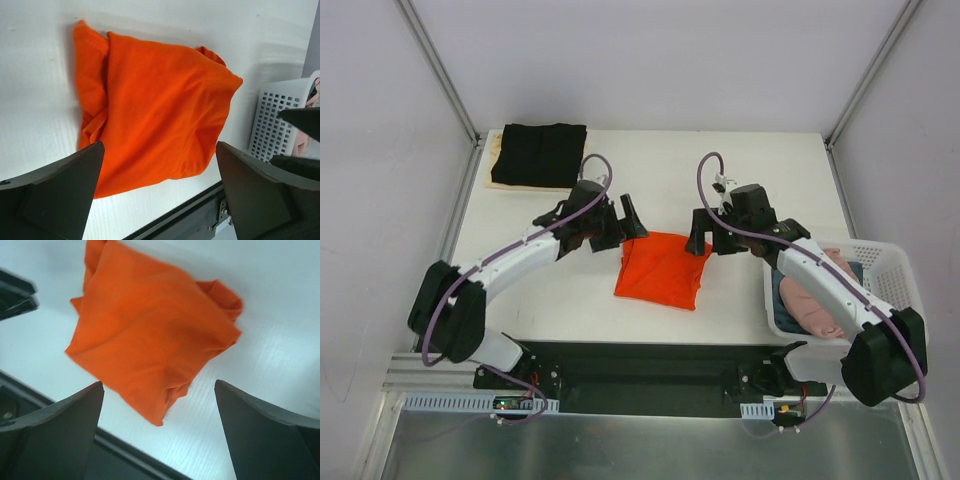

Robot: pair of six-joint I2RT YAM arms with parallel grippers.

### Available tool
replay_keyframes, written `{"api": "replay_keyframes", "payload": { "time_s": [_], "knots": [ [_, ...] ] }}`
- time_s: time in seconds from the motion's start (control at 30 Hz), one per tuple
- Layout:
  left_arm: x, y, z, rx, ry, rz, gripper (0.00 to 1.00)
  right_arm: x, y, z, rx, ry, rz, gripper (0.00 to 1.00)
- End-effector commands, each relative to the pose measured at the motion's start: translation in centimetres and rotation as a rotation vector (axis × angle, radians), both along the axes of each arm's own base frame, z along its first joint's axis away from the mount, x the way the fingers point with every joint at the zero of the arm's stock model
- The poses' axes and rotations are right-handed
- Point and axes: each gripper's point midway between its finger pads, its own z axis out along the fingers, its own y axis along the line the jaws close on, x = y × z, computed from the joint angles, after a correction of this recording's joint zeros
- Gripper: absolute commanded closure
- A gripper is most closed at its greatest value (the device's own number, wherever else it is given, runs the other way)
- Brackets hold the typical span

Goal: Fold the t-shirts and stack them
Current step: Smooth out wrinkles on the folded tshirt

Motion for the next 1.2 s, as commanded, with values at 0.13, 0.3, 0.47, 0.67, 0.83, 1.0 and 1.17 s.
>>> {"api": "replay_keyframes", "payload": {
  "time_s": [0.13, 0.3, 0.47, 0.67, 0.83, 1.0, 1.17],
  "knots": [
    [1.7, -6.7, -0.2, -0.140, 0.094, -0.228, 0.01, -3.2, 6.9, -1.1, 0.354, 0.246, 0.214, 0.03],
    [2.1, -8.2, -1.7, -0.180, 0.156, -0.272, 0.01, -2.7, 6.1, -5.1, 0.274, 0.319, 0.174, 0.03],
    [2.5, -7.9, -4.6, -0.143, 0.208, -0.248, 0.01, -1.9, 5.2, -8.4, 0.226, 0.395, 0.136, 0.03],
    [2.8, -6.3, -7.5, -0.098, 0.264, -0.176, 0.01, -1.0, 3.8, -10.8, 0.151, 0.409, 0.100, 0.03],
    [3.6, -6.1, -6.7, -0.080, 0.234, -0.171, 0.01, -0.8, 4.1, -9.9, 0.164, 0.399, 0.134, 0.03],
    [3.9, -6.1, -2.5, -0.097, 0.111, -0.220, 0.01, -0.1, 4.2, -4.4, 0.140, 0.253, 0.163, 0.03],
    [2.2, -3.5, 0.7, -0.041, -0.016, -0.211, 0.01, -0.7, 1.8, 2.5, 0.082, 0.001, 0.097, 0.03]
  ]
}}
